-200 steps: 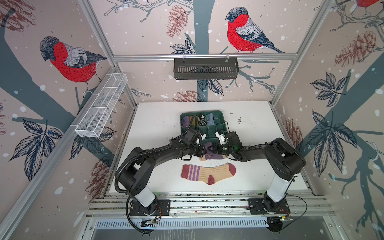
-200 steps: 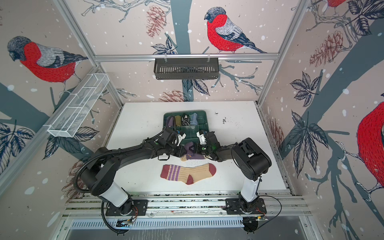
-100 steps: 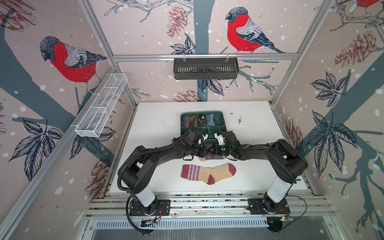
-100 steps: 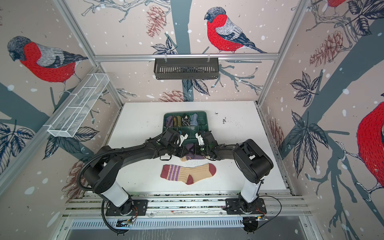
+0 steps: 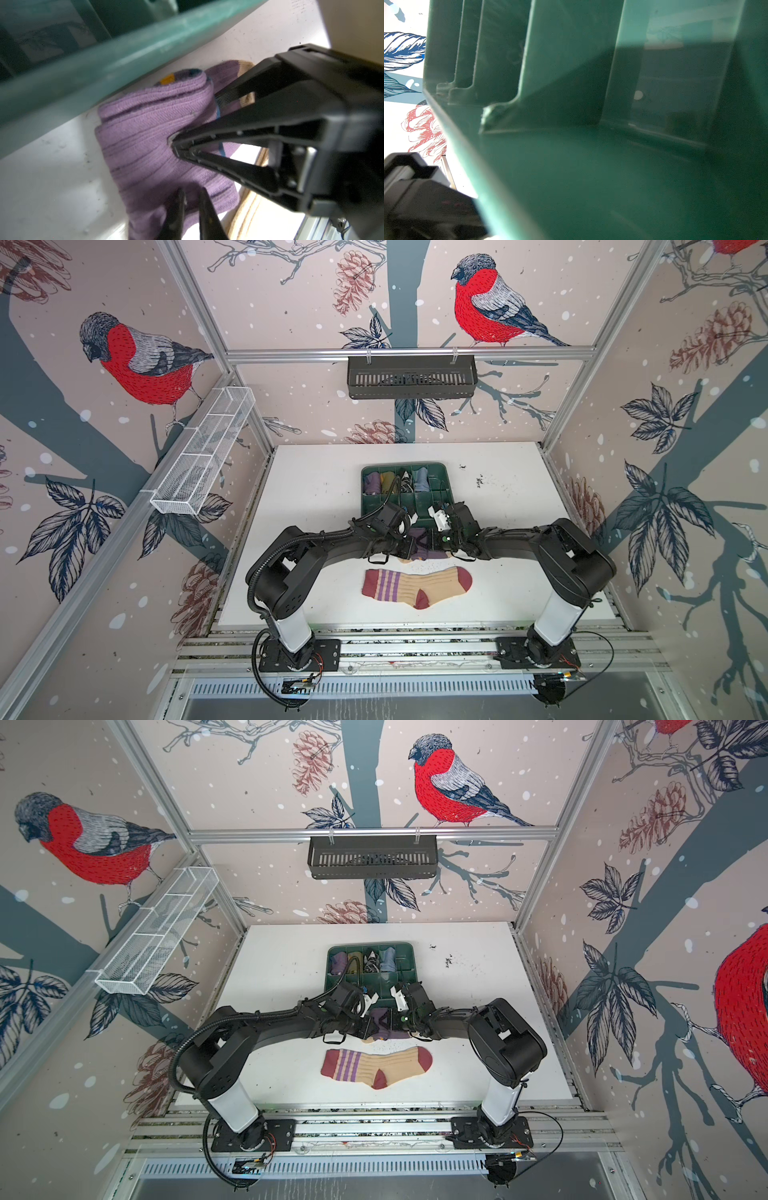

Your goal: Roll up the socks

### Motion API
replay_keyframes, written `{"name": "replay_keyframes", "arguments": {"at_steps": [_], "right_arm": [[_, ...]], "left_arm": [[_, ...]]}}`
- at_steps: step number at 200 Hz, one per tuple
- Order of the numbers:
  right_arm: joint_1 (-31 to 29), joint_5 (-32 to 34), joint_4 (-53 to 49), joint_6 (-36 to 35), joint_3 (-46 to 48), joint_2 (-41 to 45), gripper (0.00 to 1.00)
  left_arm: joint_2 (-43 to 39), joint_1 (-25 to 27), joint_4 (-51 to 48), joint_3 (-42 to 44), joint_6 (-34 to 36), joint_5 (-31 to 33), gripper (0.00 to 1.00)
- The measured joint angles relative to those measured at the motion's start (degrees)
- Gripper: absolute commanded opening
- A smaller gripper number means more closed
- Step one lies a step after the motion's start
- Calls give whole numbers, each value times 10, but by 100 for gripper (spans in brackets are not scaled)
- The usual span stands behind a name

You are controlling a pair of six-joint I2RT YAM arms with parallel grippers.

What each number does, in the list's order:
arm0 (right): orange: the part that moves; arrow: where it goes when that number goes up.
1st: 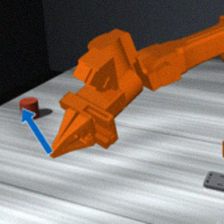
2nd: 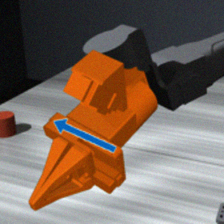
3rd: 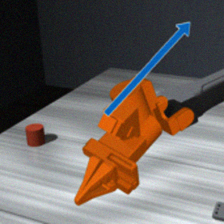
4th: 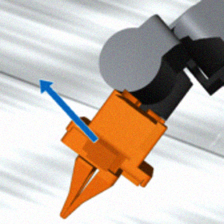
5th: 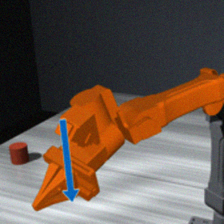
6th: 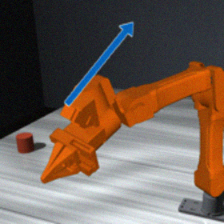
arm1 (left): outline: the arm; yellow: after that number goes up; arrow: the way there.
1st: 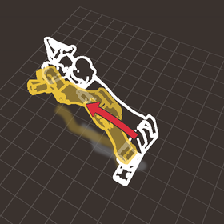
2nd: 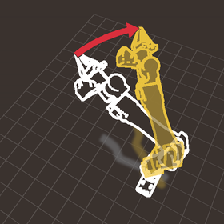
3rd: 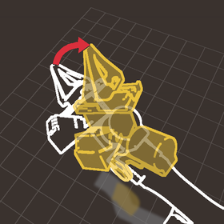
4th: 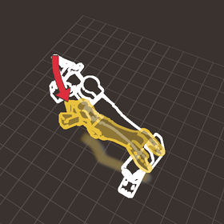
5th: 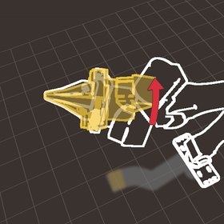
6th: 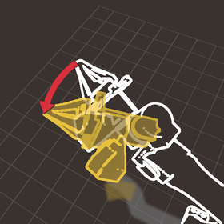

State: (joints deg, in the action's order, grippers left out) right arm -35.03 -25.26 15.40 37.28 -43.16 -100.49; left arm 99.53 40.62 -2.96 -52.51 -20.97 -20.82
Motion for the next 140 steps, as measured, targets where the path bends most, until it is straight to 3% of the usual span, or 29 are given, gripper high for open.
{"name": "replay_keyframes", "arguments": {"at_steps": [91,140], "right_arm": [[11,47,-108,-16,2,82,47],[15,87,-144,-31,-13,131,31]], "left_arm": [[11,0,14,5,0,0,16],[12,0,16,5,0,0,15]]}}
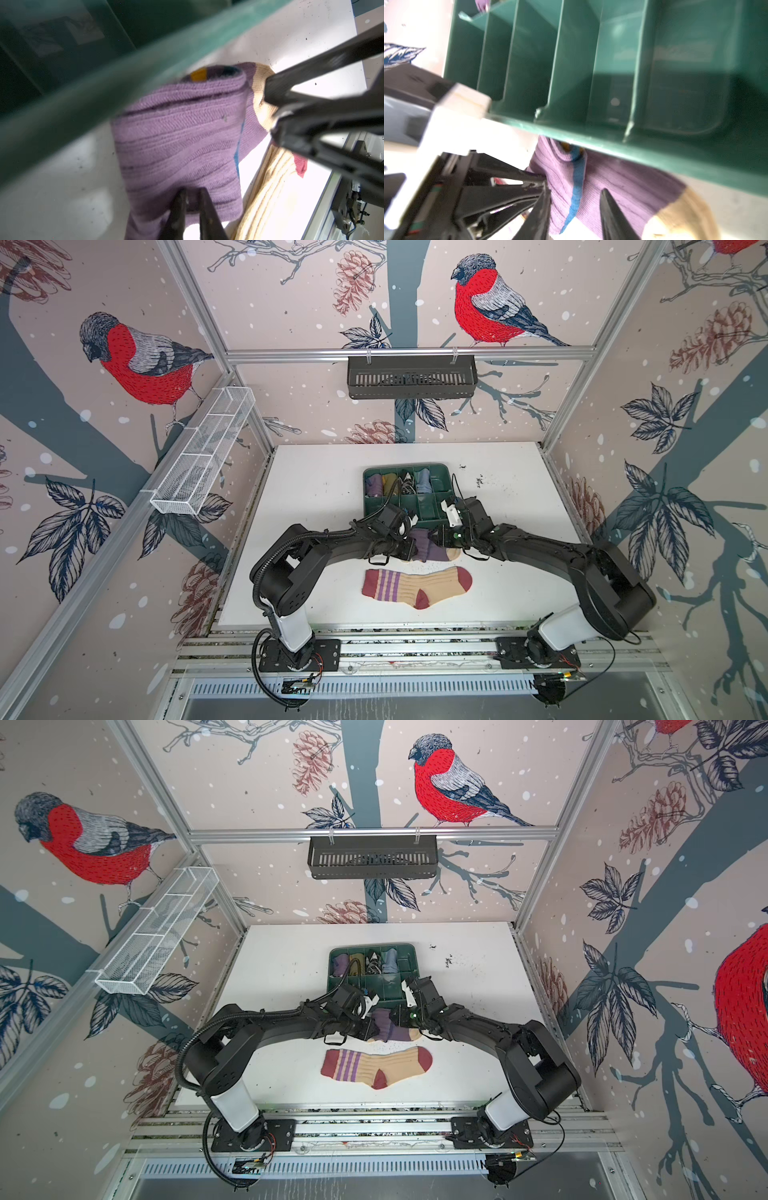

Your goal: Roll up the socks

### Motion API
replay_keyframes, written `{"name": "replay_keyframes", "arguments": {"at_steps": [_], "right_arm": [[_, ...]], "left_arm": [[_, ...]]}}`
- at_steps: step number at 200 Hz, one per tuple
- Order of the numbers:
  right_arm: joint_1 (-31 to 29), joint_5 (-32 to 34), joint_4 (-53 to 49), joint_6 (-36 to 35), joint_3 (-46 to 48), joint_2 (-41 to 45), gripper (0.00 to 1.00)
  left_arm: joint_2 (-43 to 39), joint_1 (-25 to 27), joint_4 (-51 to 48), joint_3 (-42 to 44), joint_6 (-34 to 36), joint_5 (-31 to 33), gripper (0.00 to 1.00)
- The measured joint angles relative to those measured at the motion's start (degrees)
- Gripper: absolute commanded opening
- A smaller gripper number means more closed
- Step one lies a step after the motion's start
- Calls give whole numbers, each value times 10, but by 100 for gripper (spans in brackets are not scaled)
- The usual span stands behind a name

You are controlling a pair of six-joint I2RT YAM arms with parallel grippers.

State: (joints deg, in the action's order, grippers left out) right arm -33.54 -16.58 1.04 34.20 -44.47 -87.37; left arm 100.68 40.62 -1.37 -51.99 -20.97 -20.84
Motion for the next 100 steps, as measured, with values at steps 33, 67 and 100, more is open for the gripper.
{"name": "replay_keyframes", "arguments": {"at_steps": [33,67,100], "right_arm": [[4,19,-9,-11,-32,-29,27],[3,21,-9,-14,-70,-69,26],[3,23,-9,-13,-90,-92,26]], "left_arm": [[-1,0,0,0,0,1,15],[-3,0,2,3,0,1,15],[-9,9,3,6,0,17,15]]}}
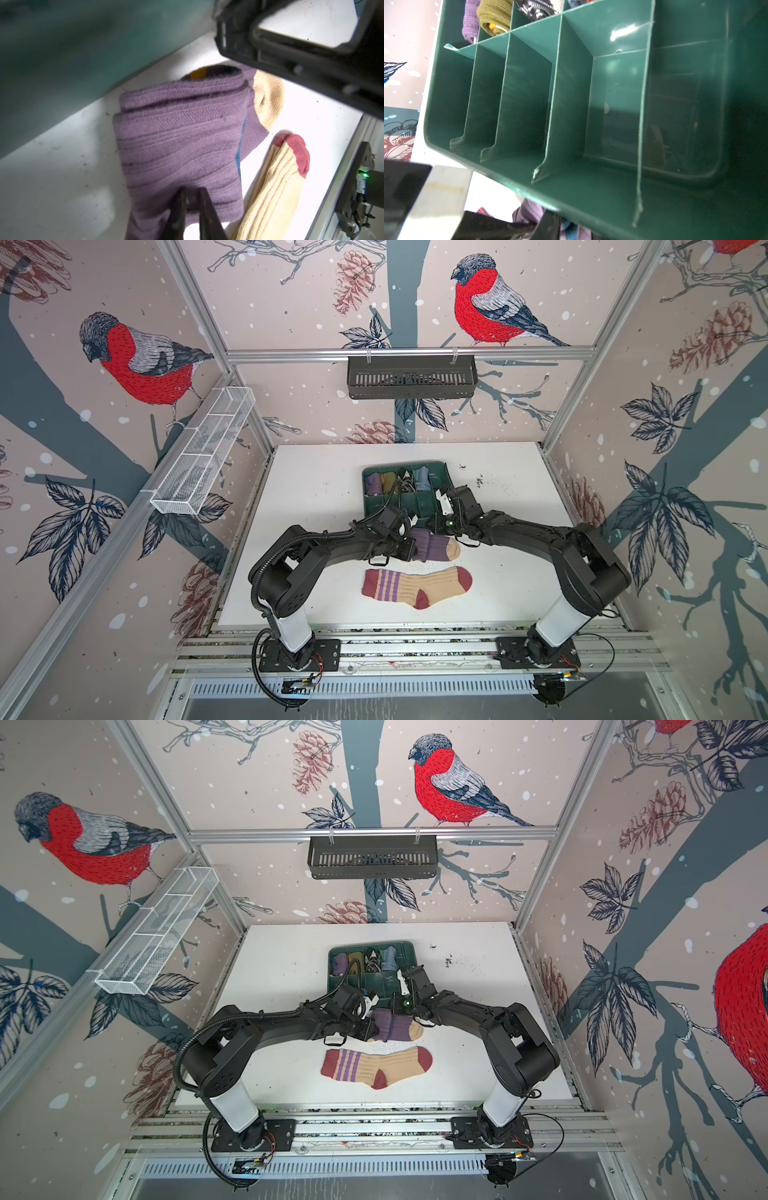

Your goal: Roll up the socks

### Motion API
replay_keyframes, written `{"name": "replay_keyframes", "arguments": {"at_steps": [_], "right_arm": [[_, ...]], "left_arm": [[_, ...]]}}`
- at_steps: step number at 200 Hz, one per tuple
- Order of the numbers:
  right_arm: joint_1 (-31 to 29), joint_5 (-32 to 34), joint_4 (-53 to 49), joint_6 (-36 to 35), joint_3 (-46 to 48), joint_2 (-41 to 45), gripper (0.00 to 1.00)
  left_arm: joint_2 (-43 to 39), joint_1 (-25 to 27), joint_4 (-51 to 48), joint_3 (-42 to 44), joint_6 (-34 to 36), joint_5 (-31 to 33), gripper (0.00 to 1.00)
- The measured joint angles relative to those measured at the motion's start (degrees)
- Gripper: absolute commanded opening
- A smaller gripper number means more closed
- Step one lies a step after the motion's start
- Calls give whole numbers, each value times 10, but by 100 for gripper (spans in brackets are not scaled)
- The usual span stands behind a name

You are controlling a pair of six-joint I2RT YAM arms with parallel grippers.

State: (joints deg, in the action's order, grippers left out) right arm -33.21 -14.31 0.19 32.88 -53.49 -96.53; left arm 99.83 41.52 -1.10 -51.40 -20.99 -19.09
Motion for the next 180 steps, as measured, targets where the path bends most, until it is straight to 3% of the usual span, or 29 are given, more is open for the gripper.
{"name": "replay_keyframes", "arguments": {"at_steps": [124,180], "right_arm": [[3,-42,59,19,-58,-75,26],[10,-12,58,9,23,53,27]], "left_arm": [[-13,19,7,12,-6,43,15],[-20,19,-1,4,-6,56,15]]}}
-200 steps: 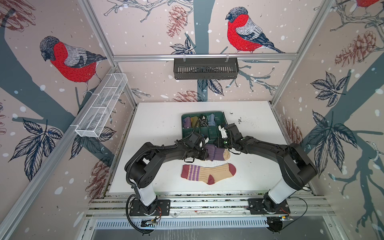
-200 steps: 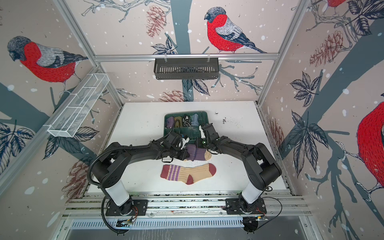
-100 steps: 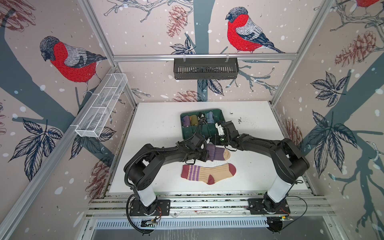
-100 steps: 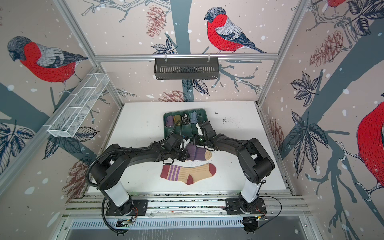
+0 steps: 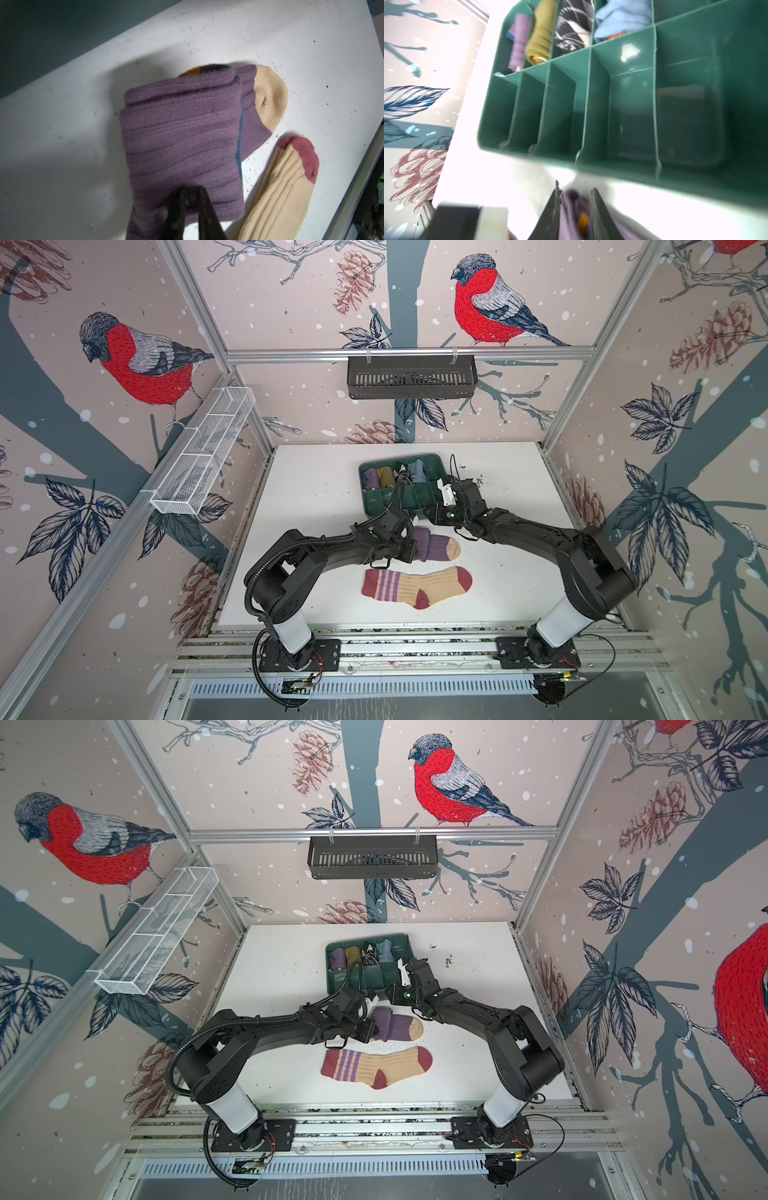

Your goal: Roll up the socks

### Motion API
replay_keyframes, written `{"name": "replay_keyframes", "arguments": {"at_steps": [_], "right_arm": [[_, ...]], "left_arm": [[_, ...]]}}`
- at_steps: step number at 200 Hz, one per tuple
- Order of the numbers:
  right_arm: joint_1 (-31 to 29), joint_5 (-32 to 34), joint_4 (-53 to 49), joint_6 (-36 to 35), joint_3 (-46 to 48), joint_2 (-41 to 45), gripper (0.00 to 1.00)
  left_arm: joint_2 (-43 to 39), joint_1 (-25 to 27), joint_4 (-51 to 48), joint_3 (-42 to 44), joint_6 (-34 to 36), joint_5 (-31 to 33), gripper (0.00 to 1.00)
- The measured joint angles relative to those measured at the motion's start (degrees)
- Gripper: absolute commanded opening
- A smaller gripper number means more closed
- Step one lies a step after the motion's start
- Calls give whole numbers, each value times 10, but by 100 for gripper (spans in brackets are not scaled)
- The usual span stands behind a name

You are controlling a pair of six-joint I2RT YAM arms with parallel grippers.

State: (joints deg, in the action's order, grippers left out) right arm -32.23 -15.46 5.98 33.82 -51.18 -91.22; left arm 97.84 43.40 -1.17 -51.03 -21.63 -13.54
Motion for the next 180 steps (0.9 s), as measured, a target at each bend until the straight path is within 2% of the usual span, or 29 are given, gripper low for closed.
{"name": "replay_keyframes", "arguments": {"at_steps": [30,71,123,180], "right_arm": [[-15,18,-26,-10,55,71,19],[-49,22,-49,-12,84,116,17],[-68,25,-53,-12,82,77,16],[-75,31,-37,-10,75,24,16]], "left_arm": [[5,0,-9,-15,0,0,15],[13,0,-19,-26,1,0,15],[13,0,-26,-28,0,0,16],[8,0,-25,-26,0,-4,24]]}}
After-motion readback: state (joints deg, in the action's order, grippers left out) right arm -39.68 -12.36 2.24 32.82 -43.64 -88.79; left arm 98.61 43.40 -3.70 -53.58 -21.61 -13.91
